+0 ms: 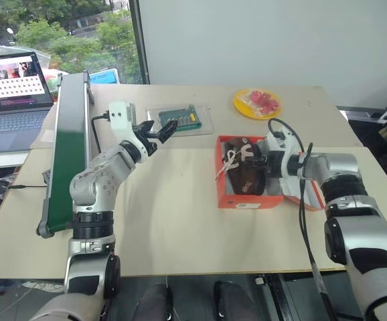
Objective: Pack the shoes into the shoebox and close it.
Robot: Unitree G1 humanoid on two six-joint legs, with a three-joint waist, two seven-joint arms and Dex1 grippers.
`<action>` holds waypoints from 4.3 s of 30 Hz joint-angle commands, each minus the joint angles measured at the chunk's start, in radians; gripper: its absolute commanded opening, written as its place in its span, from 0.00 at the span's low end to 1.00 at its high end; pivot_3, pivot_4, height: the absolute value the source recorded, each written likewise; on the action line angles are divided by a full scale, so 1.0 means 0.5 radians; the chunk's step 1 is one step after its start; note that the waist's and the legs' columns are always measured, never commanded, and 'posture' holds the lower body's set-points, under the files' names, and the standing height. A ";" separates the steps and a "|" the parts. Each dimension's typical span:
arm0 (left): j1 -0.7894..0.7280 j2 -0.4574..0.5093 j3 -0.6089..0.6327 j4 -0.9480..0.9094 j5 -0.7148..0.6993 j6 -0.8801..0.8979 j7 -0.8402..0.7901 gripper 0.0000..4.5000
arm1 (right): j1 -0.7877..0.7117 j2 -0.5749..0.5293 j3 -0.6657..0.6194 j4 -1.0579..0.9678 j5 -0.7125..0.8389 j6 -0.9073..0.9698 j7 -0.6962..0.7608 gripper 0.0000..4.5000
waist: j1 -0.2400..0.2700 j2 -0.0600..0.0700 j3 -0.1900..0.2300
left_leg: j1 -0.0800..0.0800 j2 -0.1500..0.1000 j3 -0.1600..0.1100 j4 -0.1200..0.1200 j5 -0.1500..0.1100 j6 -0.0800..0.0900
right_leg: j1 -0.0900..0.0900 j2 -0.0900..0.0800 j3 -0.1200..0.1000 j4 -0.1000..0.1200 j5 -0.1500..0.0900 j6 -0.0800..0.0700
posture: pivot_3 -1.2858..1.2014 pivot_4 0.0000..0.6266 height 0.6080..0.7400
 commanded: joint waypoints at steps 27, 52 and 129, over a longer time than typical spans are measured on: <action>0.335 -0.178 -0.016 -0.421 0.049 -0.142 0.260 1.00 | -0.123 0.088 1.036 0.333 -1.307 -1.034 0.180 0.08 | 0.062 -0.008 -0.027 | 0.030 -0.003 -0.004 0.000 -0.015 0.018 | 0.034 -0.005 -0.007 -0.006 0.000 0.000 | 0.52 0.24 1.00; 0.174 0.312 -0.537 -0.272 0.143 0.047 -0.477 1.00 | -0.035 -0.335 0.004 -1.109 -0.446 0.463 0.510 0.99 | 0.036 0.003 -0.020 | 0.012 -0.001 -0.004 -0.002 -0.016 0.020 | 0.017 -0.002 -0.007 -0.008 0.000 0.000 | 0.52 0.24 1.00; -0.213 0.482 -0.870 -0.353 0.243 0.105 -1.293 1.00 | 1.373 0.401 -0.735 -1.072 0.075 -0.580 -0.994 0.01 | 0.012 0.007 -0.019 | 0.031 -0.002 0.000 -0.001 -0.018 0.025 | 0.030 0.002 0.008 -0.016 -0.003 0.005 | 0.52 0.24 1.00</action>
